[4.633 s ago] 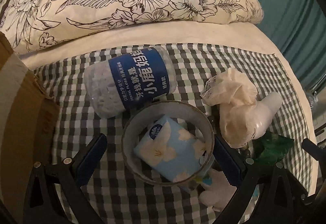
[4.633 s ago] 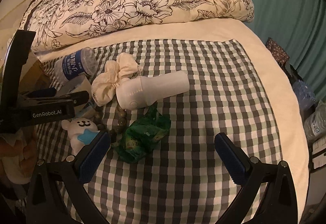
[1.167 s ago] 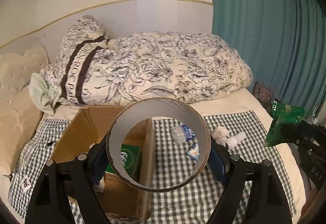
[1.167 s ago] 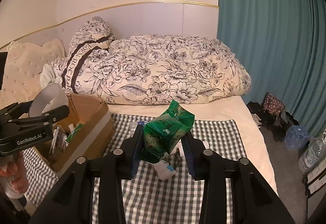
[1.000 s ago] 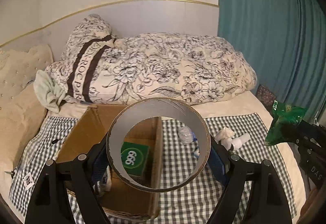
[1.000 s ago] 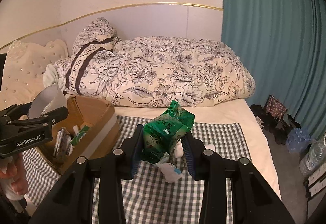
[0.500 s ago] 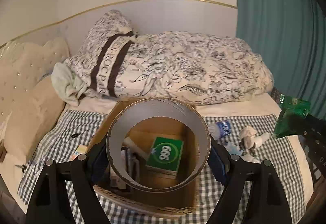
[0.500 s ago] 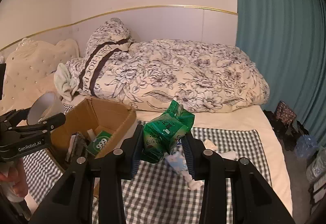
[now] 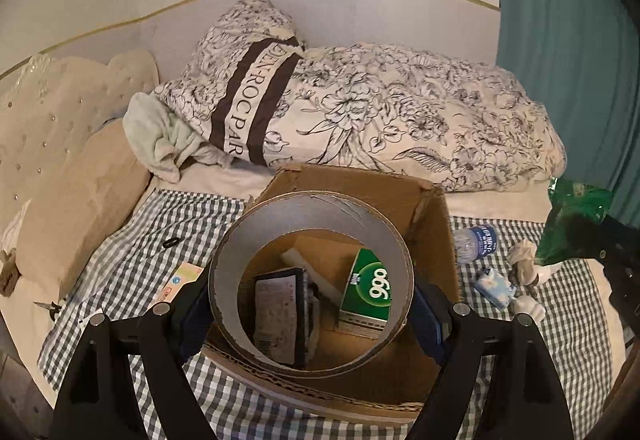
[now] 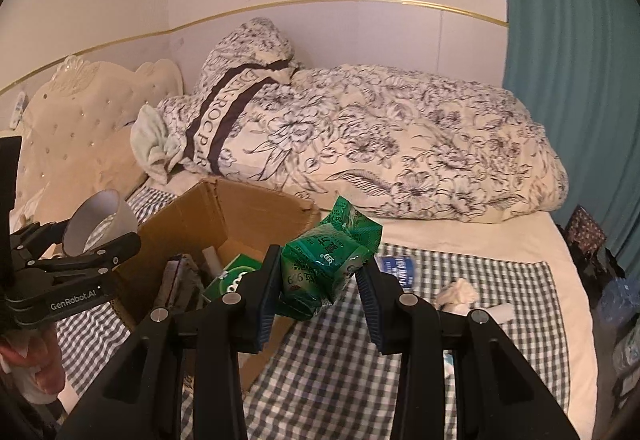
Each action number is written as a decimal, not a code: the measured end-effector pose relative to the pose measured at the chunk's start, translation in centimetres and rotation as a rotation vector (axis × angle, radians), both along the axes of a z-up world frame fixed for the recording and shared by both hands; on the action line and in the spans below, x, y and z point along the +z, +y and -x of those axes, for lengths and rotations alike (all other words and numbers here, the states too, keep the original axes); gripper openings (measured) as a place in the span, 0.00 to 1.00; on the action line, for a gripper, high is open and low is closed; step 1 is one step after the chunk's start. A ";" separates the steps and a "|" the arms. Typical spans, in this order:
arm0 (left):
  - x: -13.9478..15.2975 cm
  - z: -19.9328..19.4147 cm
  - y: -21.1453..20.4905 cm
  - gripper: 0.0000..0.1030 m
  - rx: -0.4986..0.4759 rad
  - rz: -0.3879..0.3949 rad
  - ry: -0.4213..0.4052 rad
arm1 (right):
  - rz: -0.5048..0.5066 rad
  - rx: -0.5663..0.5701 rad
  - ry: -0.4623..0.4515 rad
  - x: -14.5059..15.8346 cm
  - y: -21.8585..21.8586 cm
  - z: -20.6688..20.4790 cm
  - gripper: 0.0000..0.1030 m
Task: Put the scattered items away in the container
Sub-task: 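Lift and carry the tape roll and green packet with both tools over the box, then open both tools to drop the tape roll and green packet into the box, then move both tools back toward the water bottle and white bunny toy, then grasp the blue-labelled water bottle with the left tool while the right tool grasps the white bunny toy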
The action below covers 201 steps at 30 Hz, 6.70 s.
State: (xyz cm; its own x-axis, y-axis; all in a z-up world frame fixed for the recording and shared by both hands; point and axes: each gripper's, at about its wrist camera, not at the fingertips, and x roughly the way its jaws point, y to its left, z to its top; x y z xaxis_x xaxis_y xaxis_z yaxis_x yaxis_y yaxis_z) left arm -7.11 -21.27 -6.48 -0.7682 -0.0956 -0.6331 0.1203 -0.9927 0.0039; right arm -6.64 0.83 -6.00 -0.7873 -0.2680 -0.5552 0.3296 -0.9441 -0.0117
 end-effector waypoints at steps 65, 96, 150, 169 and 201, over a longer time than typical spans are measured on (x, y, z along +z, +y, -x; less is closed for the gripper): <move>-3.2 3.9 -1.7 0.88 0.009 -0.025 -0.054 | -0.011 0.038 -0.078 -3.4 -5.6 4.6 0.68; 5.9 0.1 6.6 0.92 -0.079 0.019 0.101 | 0.038 -0.072 0.059 4.7 4.5 -1.0 0.79; -2.6 10.1 21.5 0.98 -0.282 -0.032 -0.038 | -0.051 -0.204 -0.133 -6.4 17.1 3.6 0.94; -13.0 18.1 24.2 0.98 -0.265 -0.031 -0.311 | -0.080 -0.108 -0.310 -16.3 17.1 7.8 0.93; -18.0 23.5 25.6 0.96 -0.205 -0.091 -0.365 | -0.127 0.017 -0.410 -21.7 15.5 10.4 0.60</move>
